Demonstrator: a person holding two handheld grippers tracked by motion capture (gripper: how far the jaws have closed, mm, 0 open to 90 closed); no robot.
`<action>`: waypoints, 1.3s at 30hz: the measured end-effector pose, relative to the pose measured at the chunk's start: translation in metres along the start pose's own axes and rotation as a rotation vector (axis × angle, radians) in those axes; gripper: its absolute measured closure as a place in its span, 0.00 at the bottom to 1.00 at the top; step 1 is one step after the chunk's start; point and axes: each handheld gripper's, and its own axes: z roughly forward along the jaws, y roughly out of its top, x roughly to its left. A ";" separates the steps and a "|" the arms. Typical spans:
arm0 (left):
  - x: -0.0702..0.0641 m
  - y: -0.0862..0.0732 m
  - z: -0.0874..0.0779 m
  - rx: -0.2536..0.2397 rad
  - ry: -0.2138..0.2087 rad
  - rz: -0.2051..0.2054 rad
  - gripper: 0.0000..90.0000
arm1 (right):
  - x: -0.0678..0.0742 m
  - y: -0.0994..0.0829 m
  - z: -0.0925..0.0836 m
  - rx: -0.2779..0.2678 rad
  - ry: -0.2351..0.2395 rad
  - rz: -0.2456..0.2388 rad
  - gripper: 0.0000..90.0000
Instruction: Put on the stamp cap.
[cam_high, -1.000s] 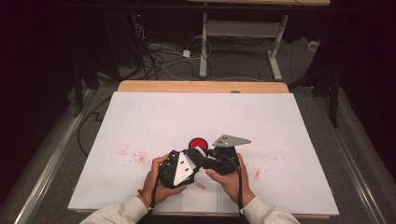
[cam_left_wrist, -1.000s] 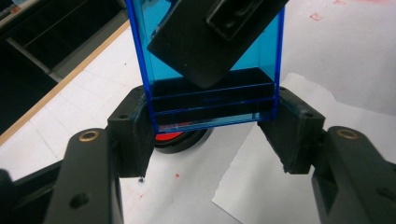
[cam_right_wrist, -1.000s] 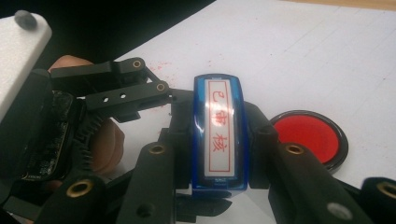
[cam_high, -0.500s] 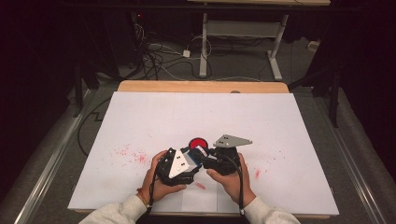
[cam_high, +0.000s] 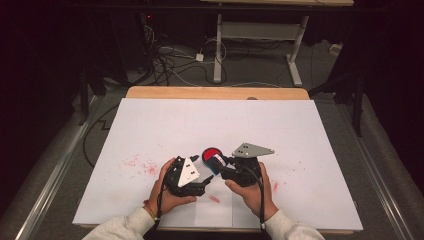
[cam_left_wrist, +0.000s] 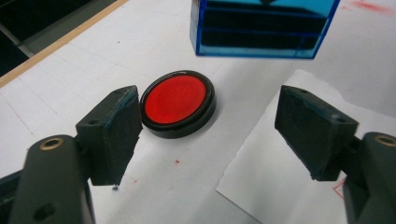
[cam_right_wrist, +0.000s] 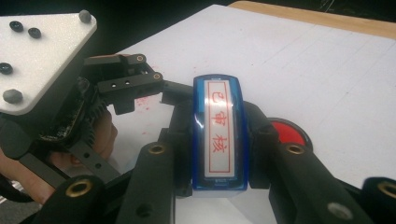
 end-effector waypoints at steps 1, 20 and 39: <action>0.001 0.000 -0.001 -0.003 -0.006 -0.006 0.24 | 0.000 0.000 -0.001 0.002 -0.004 -0.013 0.77; 0.022 -0.007 -0.017 -0.006 -0.014 -0.016 0.22 | -0.009 0.003 -0.012 0.011 -0.050 -0.066 0.77; 0.047 -0.031 -0.050 0.006 0.016 -0.042 0.20 | -0.018 0.008 -0.020 0.026 -0.097 -0.140 0.77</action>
